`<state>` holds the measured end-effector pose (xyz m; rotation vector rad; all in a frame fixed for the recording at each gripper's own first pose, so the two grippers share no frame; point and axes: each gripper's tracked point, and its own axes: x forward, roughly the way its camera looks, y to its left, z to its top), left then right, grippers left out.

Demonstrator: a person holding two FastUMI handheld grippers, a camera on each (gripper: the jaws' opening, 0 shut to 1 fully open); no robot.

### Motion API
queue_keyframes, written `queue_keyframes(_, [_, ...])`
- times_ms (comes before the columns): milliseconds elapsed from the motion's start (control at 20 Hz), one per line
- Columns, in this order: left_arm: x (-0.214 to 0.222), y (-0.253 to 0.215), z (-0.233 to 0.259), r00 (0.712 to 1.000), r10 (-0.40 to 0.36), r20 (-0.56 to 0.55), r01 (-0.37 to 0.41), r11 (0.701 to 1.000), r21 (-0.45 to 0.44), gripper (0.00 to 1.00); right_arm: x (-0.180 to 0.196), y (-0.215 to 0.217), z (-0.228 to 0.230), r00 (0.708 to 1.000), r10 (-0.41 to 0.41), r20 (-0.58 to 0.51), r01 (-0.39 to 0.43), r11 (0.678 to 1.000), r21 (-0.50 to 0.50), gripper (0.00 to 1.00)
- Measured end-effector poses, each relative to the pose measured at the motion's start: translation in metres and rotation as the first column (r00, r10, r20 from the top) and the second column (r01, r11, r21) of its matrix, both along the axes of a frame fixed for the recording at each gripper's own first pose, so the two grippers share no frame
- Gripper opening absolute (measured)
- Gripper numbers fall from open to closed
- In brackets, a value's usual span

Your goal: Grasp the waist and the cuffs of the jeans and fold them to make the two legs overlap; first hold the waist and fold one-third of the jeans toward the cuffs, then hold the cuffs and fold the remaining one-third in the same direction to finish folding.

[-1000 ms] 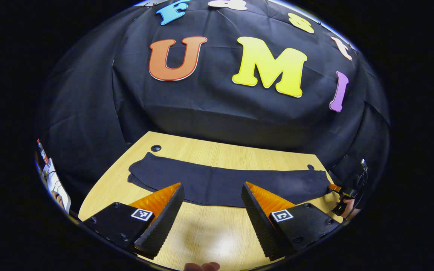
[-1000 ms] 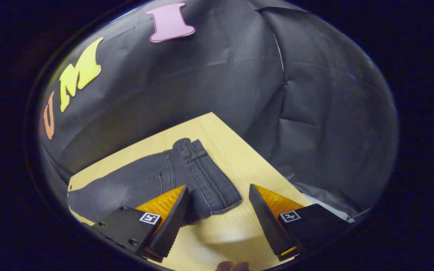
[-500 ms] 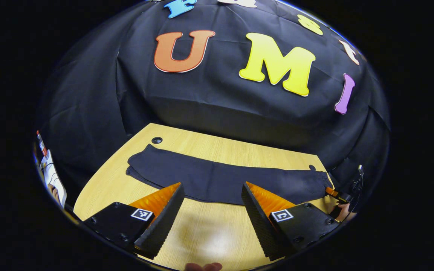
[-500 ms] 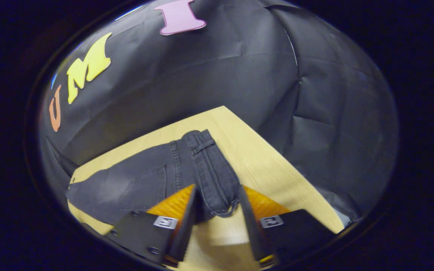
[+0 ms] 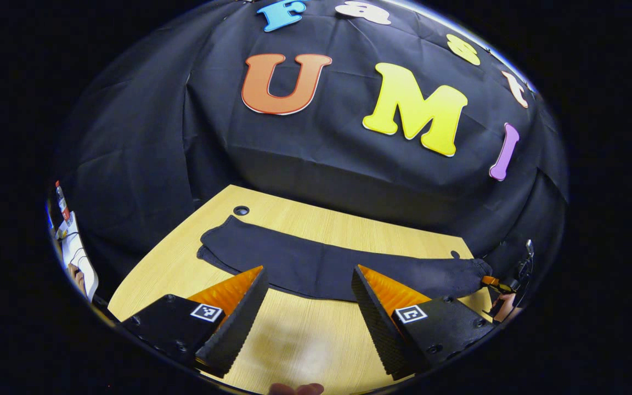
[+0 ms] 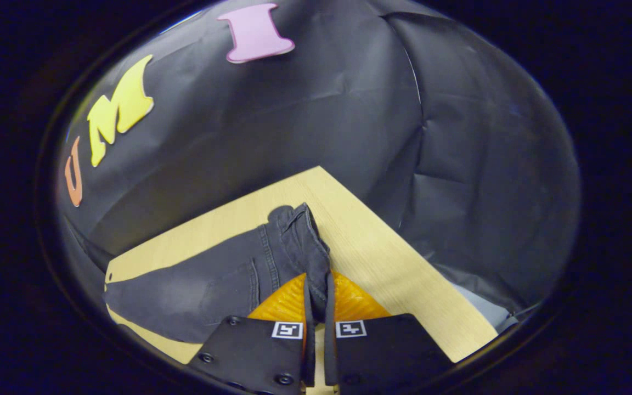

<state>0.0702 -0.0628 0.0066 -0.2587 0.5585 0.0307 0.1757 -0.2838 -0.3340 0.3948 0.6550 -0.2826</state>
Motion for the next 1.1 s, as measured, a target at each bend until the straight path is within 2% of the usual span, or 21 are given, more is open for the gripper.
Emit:
queue_keyframes(50, [-0.001, 0.003, 0.001, 1.000, 0.000, 0.011, 0.000, 1.000, 0.005, 0.98, -0.006, 0.004, 0.020, 1.000, 0.007, 0.020, -0.007, 1.000, -0.012, 0.07])
queue_keyframes(200, [-0.007, 0.019, 0.005, 0.999, 0.006, 0.049, -0.007, 1.000, 0.011, 0.98, -0.012, 0.035, 0.073, 0.996, 0.057, 0.072, -0.051, 0.996, -0.079, 0.07])
queue_keyframes(350, [-0.009, 0.040, 0.008, 0.996, 0.022, 0.092, -0.024, 0.999, 0.021, 0.99, -0.009, 0.088, 0.125, 0.982, 0.139, 0.129, -0.120, 0.982, -0.147, 0.07])
queue_keyframes(600, [-0.008, 0.095, 0.012, 0.981, 0.078, 0.177, -0.090, 0.994, 0.063, 0.98, -0.006, 0.209, 0.201, 0.926, 0.320, 0.201, -0.266, 0.929, -0.256, 0.07])
queue_keyframes(650, [-0.007, 0.104, 0.012, 0.978, 0.083, 0.192, -0.098, 0.993, 0.073, 0.98, -0.004, 0.238, 0.207, 0.910, 0.357, 0.210, -0.300, 0.918, -0.260, 0.03])
queue_keyframes(700, [-0.008, 0.113, 0.013, 0.976, 0.084, 0.200, -0.102, 0.991, 0.082, 0.98, -0.003, 0.267, 0.212, 0.895, 0.390, 0.215, -0.331, 0.906, -0.265, 0.07])
queue_keyframes(900, [-0.022, 0.144, 0.009, 0.970, 0.104, 0.220, -0.127, 0.987, 0.094, 0.98, -0.005, 0.371, 0.199, 0.835, 0.516, 0.188, -0.457, 0.843, -0.285, 0.03])
queue_keyframes(1000, [-0.028, 0.160, 0.006, 0.966, 0.126, 0.227, -0.150, 0.984, 0.093, 0.98, 0.002, 0.423, 0.173, 0.810, 0.563, 0.162, -0.505, 0.811, -0.295, 0.07])
queue_keyframes(1100, [-0.034, 0.170, 0.005, 0.960, 0.148, 0.239, -0.170, 0.983, 0.073, 0.98, 0.005, 0.472, 0.135, 0.793, 0.599, 0.112, -0.551, 0.784, -0.286, 0.03])
